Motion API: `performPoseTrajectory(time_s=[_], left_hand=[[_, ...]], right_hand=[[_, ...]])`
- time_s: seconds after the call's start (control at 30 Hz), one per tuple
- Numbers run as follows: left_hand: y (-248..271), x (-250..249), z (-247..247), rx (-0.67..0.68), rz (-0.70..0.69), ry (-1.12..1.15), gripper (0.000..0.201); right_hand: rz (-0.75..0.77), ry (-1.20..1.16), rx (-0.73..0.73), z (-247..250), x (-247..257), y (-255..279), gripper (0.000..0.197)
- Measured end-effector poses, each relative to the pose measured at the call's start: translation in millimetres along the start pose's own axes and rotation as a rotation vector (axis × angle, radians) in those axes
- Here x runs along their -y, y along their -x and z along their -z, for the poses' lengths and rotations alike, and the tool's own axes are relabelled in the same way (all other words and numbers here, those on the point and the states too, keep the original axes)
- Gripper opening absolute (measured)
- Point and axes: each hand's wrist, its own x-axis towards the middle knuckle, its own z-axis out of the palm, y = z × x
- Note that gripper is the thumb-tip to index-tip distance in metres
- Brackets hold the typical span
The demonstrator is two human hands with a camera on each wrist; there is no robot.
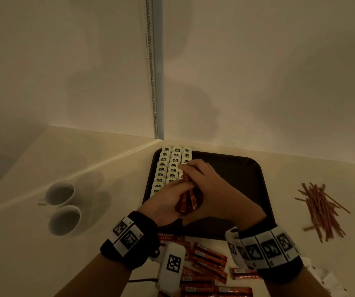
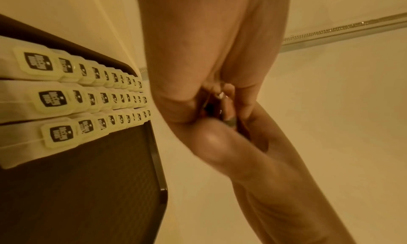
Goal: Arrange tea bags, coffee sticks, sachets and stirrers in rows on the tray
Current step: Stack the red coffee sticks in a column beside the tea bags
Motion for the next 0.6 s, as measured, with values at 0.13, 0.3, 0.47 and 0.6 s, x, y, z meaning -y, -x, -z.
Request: performPoseTrajectory(time_s=[0.13,0.3,0.47,0.6], left_hand=[[-2,-5,1,-0.111,-0.114,0.066,0.036],[-10,-8,0,-0.202,-0.250,0.014,0.030],[-13,-5,3,-0.201,-0.287,-0.065,0.031],[-13,-2,3,-0.224,-0.324,-0.036,0.030]], right_hand=[[0.003,-0.276,-0.158,-4,-11,3,0.111],[0.040,-0.296,-0.309,-13,-11,2,0.063],[-0.022,-0.443,-0.425,-14,-8,5,0.035],[-0.119,-0.631,-0.430,-13,-12,7,0.041]])
